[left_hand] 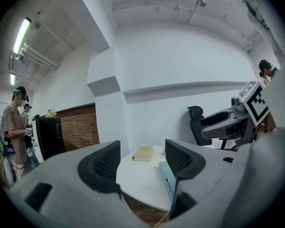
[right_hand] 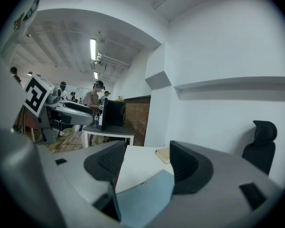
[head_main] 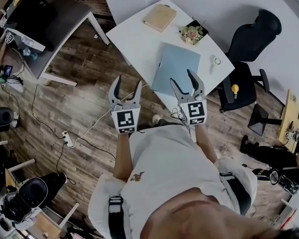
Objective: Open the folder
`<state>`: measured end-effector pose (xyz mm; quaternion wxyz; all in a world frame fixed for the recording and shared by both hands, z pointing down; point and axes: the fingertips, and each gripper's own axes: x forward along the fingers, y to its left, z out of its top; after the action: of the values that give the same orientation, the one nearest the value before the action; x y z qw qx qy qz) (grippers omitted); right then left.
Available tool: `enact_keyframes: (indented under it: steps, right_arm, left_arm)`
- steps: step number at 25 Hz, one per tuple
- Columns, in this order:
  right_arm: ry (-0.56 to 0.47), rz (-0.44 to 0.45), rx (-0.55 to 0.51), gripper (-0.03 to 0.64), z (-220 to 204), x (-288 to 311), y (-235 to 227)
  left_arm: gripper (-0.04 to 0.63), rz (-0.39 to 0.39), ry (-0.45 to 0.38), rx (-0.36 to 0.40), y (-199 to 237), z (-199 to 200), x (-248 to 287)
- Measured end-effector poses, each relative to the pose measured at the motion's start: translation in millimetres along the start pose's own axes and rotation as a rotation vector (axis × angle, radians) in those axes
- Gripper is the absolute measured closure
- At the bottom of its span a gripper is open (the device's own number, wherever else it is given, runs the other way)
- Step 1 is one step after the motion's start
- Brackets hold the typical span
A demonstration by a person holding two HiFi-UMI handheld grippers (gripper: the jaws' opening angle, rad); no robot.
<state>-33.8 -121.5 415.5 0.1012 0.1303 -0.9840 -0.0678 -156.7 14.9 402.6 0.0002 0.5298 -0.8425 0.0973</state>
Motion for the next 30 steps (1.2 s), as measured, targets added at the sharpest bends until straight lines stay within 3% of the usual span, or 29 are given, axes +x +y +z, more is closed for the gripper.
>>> enact_keyframes:
  steps: [10,30]
  right_arm:
    - [0.024,-0.063,0.021,0.325,0,35,-6]
    - [0.126,-0.315,0.075,0.318,-9,96,-31]
  left_arm:
    - [0.29,-0.079,0.001,0.009,23,-5,39]
    - [0.29,-0.376,0.001,0.014,52,-23,149]
